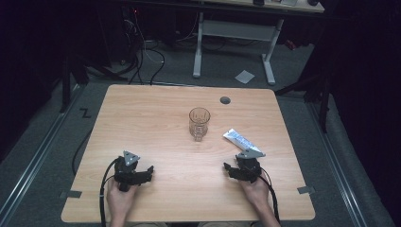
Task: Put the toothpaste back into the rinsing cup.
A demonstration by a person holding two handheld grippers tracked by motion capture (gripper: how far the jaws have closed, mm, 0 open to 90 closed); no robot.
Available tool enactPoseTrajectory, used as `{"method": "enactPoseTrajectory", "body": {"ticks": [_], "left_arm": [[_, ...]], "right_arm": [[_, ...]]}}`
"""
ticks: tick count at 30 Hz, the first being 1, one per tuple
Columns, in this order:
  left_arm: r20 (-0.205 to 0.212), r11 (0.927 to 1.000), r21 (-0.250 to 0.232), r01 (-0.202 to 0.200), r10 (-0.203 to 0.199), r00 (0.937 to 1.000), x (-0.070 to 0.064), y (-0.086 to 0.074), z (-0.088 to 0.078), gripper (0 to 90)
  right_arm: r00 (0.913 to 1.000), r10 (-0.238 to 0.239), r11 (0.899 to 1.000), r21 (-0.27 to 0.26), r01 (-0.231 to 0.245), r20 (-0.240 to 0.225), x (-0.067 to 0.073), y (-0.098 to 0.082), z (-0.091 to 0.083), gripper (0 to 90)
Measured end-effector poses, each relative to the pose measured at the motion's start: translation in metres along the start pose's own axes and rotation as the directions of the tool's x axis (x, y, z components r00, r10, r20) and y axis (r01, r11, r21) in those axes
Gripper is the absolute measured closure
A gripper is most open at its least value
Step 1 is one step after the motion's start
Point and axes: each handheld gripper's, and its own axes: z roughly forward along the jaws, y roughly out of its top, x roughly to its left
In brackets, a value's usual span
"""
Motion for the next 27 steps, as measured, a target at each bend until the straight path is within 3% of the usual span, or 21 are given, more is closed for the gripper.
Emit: {"method": "enactPoseTrajectory", "body": {"ticks": [27], "left_arm": [[0.001,1.0,0.0,0.001,-0.001,1.0,0.0002,0.0,0.0,14.4]], "right_arm": [[0.9999,0.011,1.0,0.003,-0.011,0.009,0.0015,0.0004,0.0004,35.6]]}}
